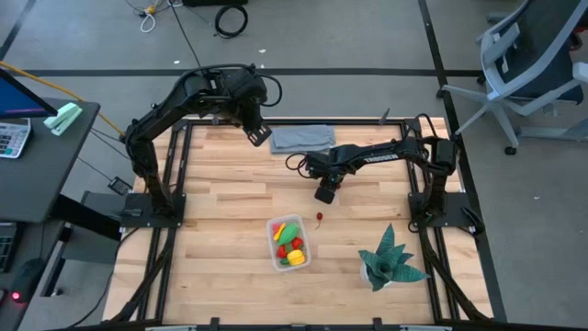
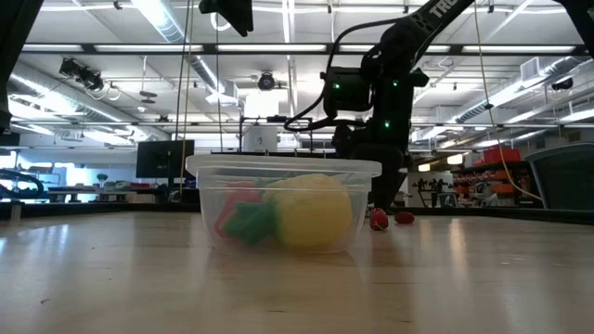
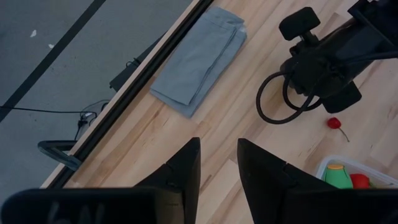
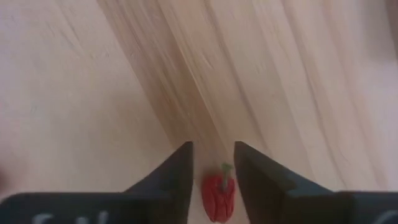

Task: Pick and placing Produce into tupperware
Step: Put the top cherry into the transparent bin

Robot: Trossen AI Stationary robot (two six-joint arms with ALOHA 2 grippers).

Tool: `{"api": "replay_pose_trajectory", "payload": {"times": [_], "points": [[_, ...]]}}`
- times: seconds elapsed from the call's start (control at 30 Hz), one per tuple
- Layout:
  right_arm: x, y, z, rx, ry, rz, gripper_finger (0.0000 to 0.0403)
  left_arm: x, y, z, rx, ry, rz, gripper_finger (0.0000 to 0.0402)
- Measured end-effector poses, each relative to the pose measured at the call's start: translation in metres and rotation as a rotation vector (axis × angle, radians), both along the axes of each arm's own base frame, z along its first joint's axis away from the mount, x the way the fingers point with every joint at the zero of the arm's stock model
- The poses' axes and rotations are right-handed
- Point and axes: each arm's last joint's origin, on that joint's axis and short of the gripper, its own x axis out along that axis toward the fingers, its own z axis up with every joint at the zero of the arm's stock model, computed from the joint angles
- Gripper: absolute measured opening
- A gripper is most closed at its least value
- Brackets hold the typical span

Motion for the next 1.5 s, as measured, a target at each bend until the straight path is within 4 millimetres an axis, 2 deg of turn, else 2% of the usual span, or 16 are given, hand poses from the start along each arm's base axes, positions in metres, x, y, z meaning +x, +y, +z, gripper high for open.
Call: {"api": "replay_pose_trajectory", "payload": {"times": [0.17, 0.37, 0.47, 0.63, 0.77, 0.87, 1.03, 1.27, 1.5], "points": [[0.001, 0.000, 0.000, -0.005, -0.019, 0.000, 0.0020, 0.000, 0.000, 0.000, 0.000, 0.000, 0.000, 0.0112], [0.013, 0.002, 0.010, 0.021, -0.092, 0.017, 0.0006, 0.000, 0.000, 0.000, 0.000, 0.000, 0.000, 0.0113], [0.026, 0.007, 0.029, 0.089, -0.216, 0.053, 0.0005, 0.000, 0.000, 0.000, 0.001, -0.001, 0.000, 0.0110], [0.051, 0.020, 0.084, 0.247, -0.492, 0.181, 0.0004, 0.000, 0.000, 0.000, 0.004, 0.003, -0.007, 0.0113], [0.065, 0.043, 0.123, 0.348, -0.678, 0.409, 0.0003, -0.004, 0.001, 0.003, 0.007, -0.005, -0.001, 0.0116], [0.071, 0.067, 0.134, 0.358, -0.756, 0.568, 0.0002, -0.010, 0.002, 0.008, 0.021, -0.022, -0.001, 0.0116], [0.076, 0.097, 0.119, 0.333, -0.754, 0.622, 0.0002, -0.023, 0.004, 0.020, 0.047, -0.069, 0.010, 0.0111], [0.077, 0.095, 0.106, 0.334, -0.747, 0.565, 0.0001, -0.030, 0.008, 0.028, 0.068, -0.120, 0.042, 0.0115], [0.068, 0.106, 0.078, 0.369, -0.680, 0.523, 0.0000, -0.027, 0.012, 0.026, 0.068, -0.119, 0.050, 0.0114]]}}
